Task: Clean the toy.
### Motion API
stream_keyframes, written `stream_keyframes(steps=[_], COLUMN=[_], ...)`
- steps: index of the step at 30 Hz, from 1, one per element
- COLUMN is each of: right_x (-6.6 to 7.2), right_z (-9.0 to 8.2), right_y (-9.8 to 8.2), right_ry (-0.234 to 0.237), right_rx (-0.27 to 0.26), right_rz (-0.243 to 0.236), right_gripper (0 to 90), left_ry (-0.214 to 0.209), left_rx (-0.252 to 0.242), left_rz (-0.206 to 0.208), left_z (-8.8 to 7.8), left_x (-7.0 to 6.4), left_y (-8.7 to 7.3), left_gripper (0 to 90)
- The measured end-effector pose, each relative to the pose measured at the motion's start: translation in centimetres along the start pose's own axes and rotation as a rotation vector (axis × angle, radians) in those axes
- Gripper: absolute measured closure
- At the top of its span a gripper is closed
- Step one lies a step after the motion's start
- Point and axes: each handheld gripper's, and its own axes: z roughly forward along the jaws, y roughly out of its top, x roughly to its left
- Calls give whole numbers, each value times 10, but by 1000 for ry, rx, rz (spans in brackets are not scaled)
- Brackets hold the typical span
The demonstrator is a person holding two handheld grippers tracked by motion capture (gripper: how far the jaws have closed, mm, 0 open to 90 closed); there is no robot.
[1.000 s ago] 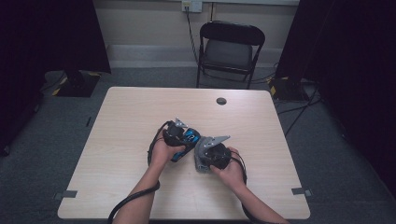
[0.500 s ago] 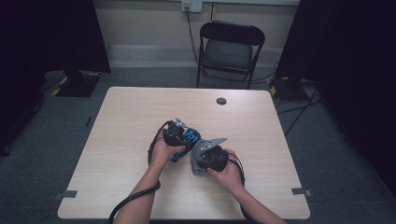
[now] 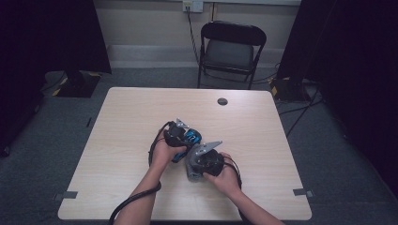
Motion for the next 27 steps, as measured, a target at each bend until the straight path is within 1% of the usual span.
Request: stream_keyframes(steps=[2, 4, 6, 8, 9, 10, 13, 17, 19, 25, 27], right_x=[2, 5, 7, 9, 11, 12, 15, 18, 20, 27, 29], right_z=[1, 2, 2, 4, 4, 4, 5, 6, 6, 9, 9], right_y=[1, 2, 3, 3, 4, 4, 5, 5, 5, 6, 6], right_ry=[18, 27, 35, 52, 57, 60, 70, 88, 107, 136, 158], right_rx=[-2, -1, -2, -5, -3, -4, -4, -5, -6, -4, -11], right_rz=[0, -8, -14, -14, -16, -28, -37, -51, -61, -96, -99], right_gripper=[784, 784, 784, 784, 784, 784, 784, 784, 784, 783, 783], left_ry=[0, -3, 2, -3, 2, 2, 0, 2, 3, 2, 2], left_rx=[-2, -3, -3, -2, -3, -3, -4, -1, -2, -7, -2], left_rz=[2, -3, 2, -1, 0, 1, -4, 2, 1, 1, 2], left_z=[0, 0, 0, 0, 0, 0, 0, 0, 0, 0, 0], left_x=[0, 0, 0, 0, 0, 0, -1, 0, 0, 0, 0], left_y=[0, 0, 0, 0, 0, 0, -1, 0, 0, -1, -1], left_gripper=[419, 419, 419, 419, 419, 419, 419, 419, 419, 419, 419])
